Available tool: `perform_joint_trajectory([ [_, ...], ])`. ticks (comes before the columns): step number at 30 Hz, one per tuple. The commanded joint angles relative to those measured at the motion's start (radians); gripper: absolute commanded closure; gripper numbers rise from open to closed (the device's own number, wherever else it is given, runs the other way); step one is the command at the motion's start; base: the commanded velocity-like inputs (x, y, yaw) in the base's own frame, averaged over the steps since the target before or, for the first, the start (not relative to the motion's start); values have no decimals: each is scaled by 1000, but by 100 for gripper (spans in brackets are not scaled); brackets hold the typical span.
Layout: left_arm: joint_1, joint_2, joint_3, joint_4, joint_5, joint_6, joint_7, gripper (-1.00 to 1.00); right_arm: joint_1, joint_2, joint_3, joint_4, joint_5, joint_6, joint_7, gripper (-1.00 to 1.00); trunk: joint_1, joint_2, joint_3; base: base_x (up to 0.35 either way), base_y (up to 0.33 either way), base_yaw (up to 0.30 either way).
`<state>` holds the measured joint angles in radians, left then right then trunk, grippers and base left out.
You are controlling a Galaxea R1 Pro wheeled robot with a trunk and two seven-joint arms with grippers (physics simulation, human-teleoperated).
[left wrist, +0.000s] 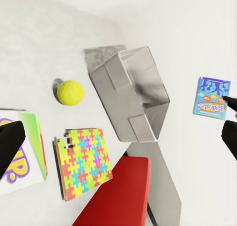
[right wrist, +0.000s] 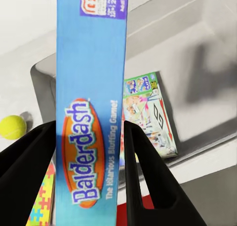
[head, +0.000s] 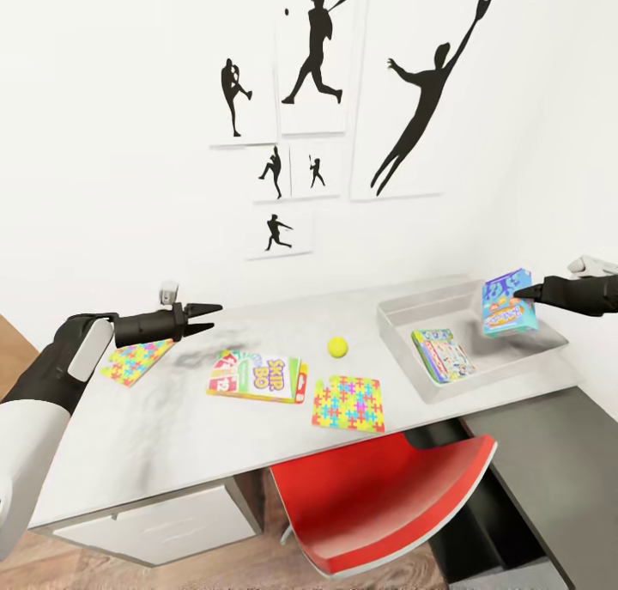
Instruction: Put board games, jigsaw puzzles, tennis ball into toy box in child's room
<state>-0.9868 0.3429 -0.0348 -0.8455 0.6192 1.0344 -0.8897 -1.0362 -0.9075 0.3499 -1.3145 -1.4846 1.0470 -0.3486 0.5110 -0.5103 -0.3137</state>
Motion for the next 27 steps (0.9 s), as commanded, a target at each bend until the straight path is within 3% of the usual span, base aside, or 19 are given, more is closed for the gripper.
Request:
perform_joint_trajectory([
  [1, -1, 1, -2, 0, 1, 2, -11, -100, -2, -1, 3, -5, -9, 0, -10, 100, 0, -2, -3, 0, 0, 0],
  [27, -1, 2, 3, 0, 1, -2, -28, -100, -2, 8, 4, -20, -10, 0, -11, 100, 0, -2, -47, 0, 0, 0],
])
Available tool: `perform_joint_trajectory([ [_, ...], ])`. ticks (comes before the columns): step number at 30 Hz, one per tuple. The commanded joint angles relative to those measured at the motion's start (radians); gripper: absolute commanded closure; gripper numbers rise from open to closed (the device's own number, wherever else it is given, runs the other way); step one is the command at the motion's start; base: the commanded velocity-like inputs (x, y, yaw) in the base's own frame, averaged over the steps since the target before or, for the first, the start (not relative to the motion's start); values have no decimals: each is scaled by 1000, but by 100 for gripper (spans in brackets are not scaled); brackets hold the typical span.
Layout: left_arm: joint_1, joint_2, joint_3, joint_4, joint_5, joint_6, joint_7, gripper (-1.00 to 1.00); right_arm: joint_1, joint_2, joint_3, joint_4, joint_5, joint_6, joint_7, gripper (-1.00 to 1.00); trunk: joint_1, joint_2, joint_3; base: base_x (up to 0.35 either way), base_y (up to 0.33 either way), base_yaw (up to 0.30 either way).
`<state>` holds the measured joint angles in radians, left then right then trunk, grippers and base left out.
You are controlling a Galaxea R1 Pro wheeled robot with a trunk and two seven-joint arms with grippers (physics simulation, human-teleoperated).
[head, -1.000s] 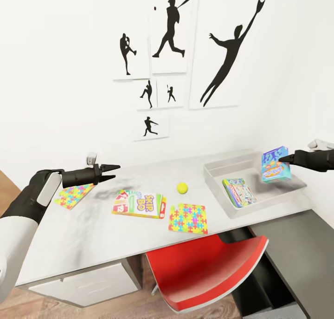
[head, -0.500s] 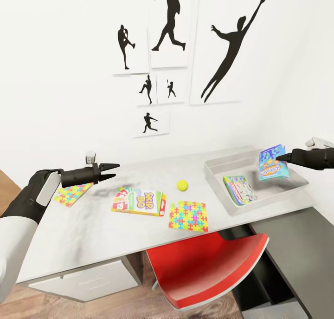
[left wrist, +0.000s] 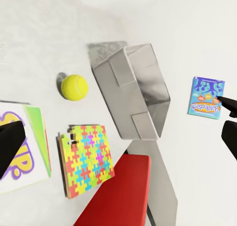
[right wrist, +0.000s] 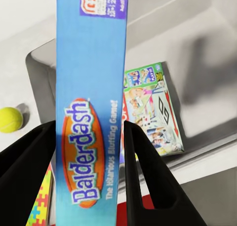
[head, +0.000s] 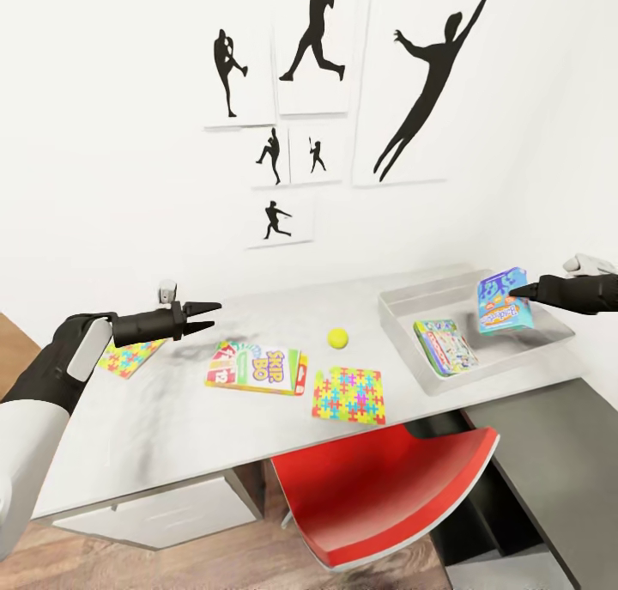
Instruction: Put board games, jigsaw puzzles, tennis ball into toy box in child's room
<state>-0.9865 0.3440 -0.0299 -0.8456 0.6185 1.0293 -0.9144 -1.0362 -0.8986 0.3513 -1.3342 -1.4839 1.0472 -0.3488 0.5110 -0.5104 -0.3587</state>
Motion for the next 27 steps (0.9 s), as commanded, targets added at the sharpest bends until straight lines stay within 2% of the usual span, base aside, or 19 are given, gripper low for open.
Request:
perform_joint_trajectory([
  [1, -1, 1, -2, 0, 1, 3, -3, -100, -2, 0, 3, 0, -10, 0, -10, 100, 0, -2, -3, 0, 0, 0],
  [27, 0, 0, -2, 0, 1, 2, -3, -100, -2, 0, 3, -2, -10, 0, -11, 100, 0, -2, -47, 0, 0, 0],
])
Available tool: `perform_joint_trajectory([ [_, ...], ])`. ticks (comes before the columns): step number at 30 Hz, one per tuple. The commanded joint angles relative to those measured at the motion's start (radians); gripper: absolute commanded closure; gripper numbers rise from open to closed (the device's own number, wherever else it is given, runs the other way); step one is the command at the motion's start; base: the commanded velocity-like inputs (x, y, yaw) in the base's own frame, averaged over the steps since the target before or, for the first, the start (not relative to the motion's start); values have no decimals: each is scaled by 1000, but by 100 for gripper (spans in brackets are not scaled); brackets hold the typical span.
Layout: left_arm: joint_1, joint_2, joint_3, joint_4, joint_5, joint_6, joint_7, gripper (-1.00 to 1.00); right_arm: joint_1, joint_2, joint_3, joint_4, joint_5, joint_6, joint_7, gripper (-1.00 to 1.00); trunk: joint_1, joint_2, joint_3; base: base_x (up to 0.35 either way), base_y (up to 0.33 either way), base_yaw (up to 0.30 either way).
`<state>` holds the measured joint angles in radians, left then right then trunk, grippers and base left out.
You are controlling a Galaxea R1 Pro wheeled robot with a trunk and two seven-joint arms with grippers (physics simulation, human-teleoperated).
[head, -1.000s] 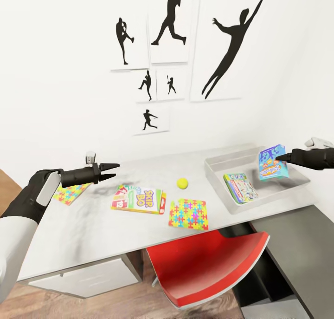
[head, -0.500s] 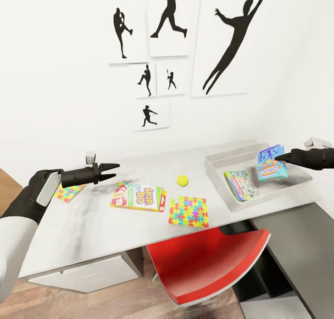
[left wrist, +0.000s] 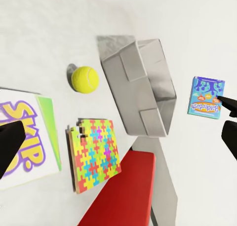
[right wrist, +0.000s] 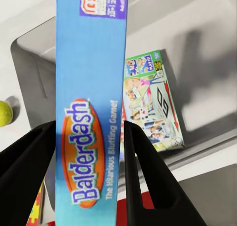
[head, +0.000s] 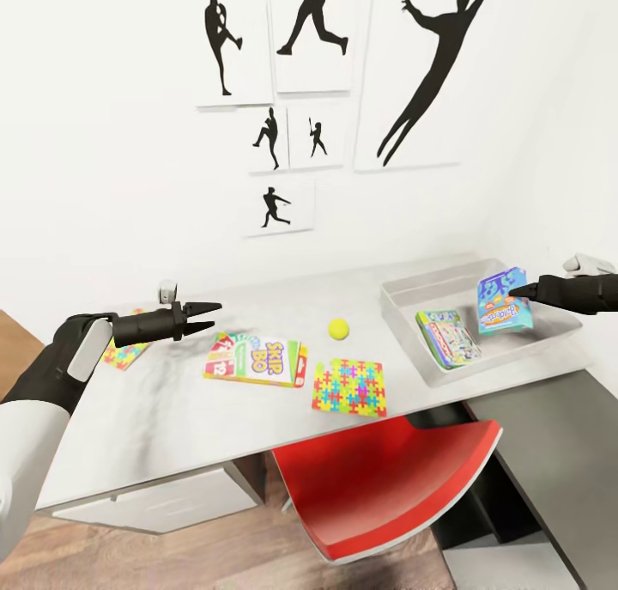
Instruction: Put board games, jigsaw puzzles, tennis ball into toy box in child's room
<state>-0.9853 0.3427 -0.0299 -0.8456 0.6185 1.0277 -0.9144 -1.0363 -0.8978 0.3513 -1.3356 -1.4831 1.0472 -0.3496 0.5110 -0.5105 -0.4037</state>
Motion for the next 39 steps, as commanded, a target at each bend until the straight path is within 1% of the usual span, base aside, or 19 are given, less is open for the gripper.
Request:
perform_joint_trajectory([
  [1, -1, 1, -2, 0, 1, 3, -3, -100, -2, -1, 3, -1, -11, 0, -11, 100, 0, -2, -3, 0, 0, 0],
  [21, -1, 1, -1, 0, 1, 3, -3, -100, -2, -14, 3, 13, -10, 0, -11, 100, 0, -2, -37, 0, 0, 0],
  [39, -1, 1, -1, 0, 1, 2, -3, -100, -2, -15, 2, 13, -8, 0, -11, 100, 0, -2, -67, 29, 0, 0],
])
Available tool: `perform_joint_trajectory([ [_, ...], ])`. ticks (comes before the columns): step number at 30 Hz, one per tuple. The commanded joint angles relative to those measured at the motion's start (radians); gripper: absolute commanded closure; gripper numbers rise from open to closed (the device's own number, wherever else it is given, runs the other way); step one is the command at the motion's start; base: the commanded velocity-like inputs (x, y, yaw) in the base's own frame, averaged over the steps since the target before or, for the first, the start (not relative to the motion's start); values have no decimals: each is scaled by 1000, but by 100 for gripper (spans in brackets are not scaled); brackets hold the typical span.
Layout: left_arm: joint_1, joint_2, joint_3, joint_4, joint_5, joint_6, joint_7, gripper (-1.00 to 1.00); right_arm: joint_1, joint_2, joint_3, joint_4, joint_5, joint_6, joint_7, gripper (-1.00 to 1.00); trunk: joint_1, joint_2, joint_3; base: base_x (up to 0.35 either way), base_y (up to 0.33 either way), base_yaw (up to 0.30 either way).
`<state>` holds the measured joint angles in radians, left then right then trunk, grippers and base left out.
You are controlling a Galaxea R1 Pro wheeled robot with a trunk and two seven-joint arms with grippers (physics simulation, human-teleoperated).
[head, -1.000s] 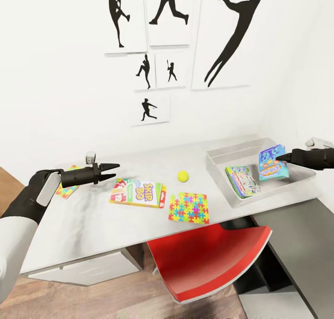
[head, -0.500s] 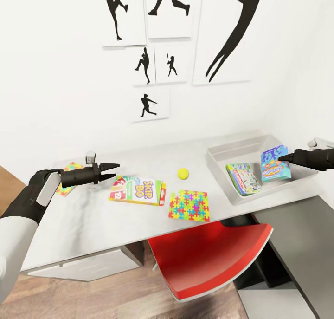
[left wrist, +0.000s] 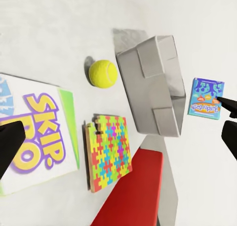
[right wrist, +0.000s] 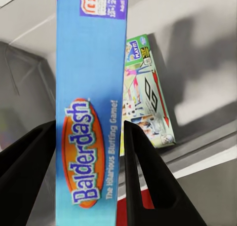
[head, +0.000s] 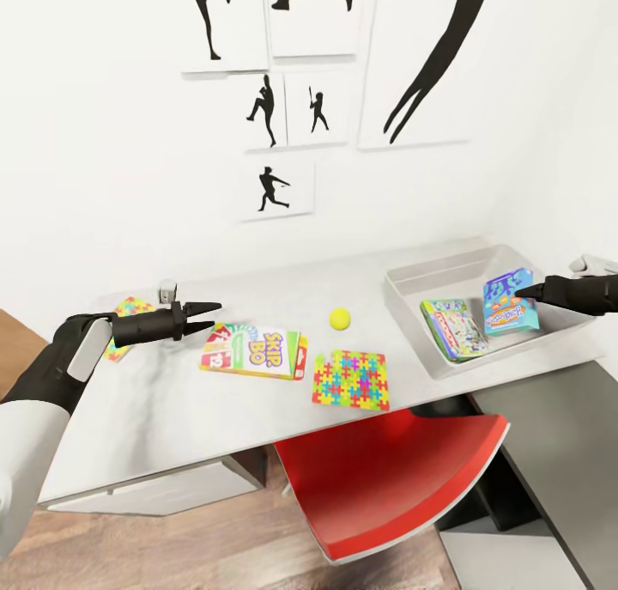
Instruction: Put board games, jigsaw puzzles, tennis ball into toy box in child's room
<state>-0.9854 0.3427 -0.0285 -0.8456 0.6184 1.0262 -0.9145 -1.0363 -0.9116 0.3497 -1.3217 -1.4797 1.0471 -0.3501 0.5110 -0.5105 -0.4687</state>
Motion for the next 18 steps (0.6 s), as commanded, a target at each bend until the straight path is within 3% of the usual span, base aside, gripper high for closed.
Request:
perform_joint_trajectory([
  [1, -1, 1, -2, 0, 1, 3, -3, -100, -2, -2, 3, 0, -11, 0, -10, 100, 0, -2, -3, 8, 0, 0],
  [18, -1, 1, -2, 0, 1, 3, -3, -100, -2, -30, -21, 3, -11, 0, -9, 100, 0, -2, -31, 1, 0, 0],
])
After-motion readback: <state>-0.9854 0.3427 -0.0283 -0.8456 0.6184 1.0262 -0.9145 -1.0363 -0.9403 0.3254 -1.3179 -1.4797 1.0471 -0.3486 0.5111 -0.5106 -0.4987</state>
